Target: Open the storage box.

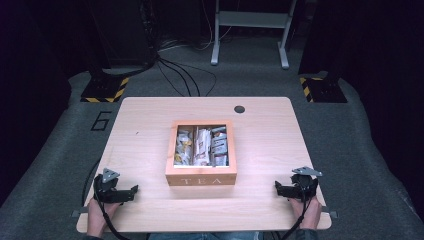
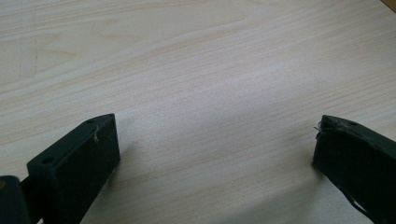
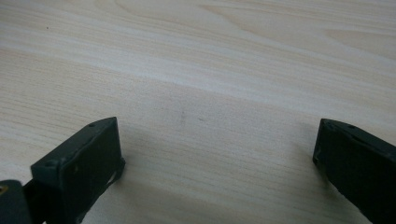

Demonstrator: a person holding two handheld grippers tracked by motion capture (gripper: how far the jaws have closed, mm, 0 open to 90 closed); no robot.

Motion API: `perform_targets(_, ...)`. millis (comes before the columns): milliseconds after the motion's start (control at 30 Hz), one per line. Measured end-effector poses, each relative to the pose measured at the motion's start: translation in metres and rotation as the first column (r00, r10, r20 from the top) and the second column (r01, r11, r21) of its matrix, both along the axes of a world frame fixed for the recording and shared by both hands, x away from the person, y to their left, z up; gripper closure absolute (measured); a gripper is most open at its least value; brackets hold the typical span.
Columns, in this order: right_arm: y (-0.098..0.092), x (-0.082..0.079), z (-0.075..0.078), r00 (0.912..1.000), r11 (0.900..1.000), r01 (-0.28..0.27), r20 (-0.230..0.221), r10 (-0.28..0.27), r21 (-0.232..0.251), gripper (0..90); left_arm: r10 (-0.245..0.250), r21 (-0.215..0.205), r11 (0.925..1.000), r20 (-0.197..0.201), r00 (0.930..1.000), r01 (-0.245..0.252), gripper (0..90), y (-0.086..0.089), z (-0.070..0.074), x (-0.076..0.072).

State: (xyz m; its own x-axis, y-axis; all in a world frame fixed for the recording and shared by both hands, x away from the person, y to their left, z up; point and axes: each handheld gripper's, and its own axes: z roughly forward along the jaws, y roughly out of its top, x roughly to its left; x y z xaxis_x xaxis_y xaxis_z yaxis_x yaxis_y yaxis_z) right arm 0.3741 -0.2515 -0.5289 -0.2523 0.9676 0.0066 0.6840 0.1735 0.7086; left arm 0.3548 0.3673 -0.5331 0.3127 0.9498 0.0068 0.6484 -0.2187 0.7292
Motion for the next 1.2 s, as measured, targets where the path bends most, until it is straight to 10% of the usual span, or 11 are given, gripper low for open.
perform_targets(333, 0.001, 0.001, 0.000, 1.0000, 1.000, 0.002, 0.003, -0.002, 0.008, 0.6, -0.023, -0.010, 0.9997, -0.013, 0.9997, 0.023, 0.3, 0.001, 0.001, -0.001)
perform_targets(633, 0.000, 0.001, 0.000, 1.0000, 1.000, 0.004, 0.005, -0.004, 0.005, 0.9, -0.083, -0.100, 0.9913, 0.027, 0.9962, 0.085, 0.2, -0.009, 0.016, -0.004)
perform_targets(1200, 0.000, 0.001, 0.000, 1.0000, 1.000, -0.002, 0.006, 0.002, -0.003, 1.4, -0.266, -0.128, 0.9515, 0.114, 0.9571, 0.280, 0.8, -0.063, 0.044, 0.004)
